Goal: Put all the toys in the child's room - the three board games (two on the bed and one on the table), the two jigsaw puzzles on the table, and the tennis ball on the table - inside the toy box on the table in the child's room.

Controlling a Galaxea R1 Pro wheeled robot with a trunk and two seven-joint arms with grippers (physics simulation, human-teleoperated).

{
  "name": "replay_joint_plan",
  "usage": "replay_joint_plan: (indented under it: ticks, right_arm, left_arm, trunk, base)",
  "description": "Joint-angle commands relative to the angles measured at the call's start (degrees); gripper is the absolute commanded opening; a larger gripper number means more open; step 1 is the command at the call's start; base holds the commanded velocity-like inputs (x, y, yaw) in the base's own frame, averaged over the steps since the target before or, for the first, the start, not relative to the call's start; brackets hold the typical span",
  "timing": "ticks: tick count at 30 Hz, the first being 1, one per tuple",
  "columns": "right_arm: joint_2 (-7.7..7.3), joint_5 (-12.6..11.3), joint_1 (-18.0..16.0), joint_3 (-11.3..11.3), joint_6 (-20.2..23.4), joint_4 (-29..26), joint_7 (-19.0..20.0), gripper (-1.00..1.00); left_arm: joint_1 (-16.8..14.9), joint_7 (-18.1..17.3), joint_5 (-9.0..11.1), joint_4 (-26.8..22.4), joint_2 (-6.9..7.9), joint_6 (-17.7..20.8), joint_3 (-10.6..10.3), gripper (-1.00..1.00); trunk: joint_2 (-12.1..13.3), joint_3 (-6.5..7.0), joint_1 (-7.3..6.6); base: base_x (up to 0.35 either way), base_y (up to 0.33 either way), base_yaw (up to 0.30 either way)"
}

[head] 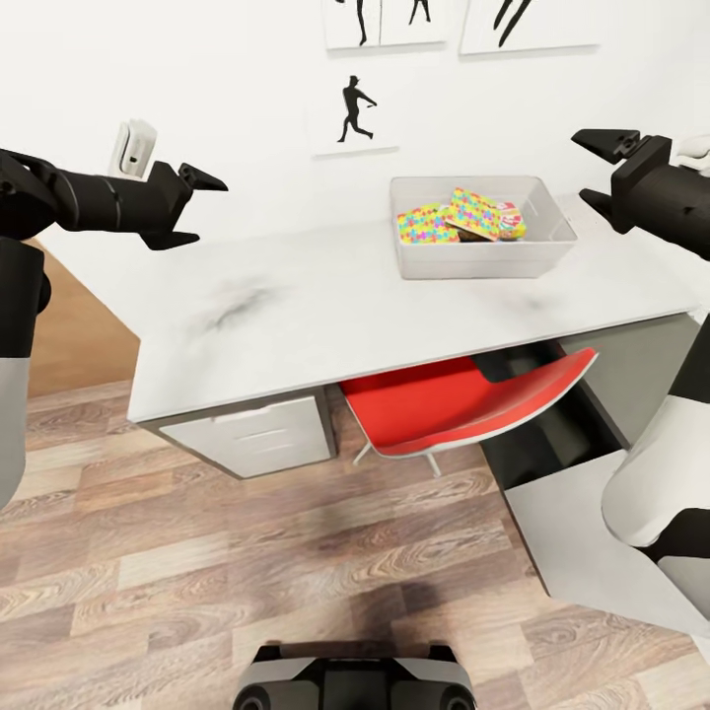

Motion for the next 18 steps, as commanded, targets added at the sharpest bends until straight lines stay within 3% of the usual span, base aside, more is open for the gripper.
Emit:
replay_joint_plan:
  ticks: [1, 9, 18]
  right_arm:
    - [0.03, -0.6, 0.0, 0.0, 0.2, -0.1, -0.6, 1.0]
    - [0.21, -0.6, 0.8, 0.1, 0.2, -0.4, -0.6, 1.0]
    - [0.16, -0.6, 1.4, 0.2, 0.2, -0.6, -0.6, 1.0]
  left_arm:
    - [0.1, 0.5, 0.5, -0.1, 0.08, -0.1, -0.1, 1.0]
    - [0.9, 0.2, 0.5, -0.4, 0.26, 0.0, 0.0, 1.0]
    - [1.5, 0.1, 0.5, -0.6, 0.34, 0.0, 0.0, 1.0]
  trunk:
    - [-0.1, 0.01, 0.04]
    - [-0.1, 0.76, 0.04]
    - [-0.1, 1.6, 0.04]
  base:
    - [0.0, 0.0, -0.045]
    - [0.0, 0.014, -0.027]
    - [0.0, 0.171, -0.007]
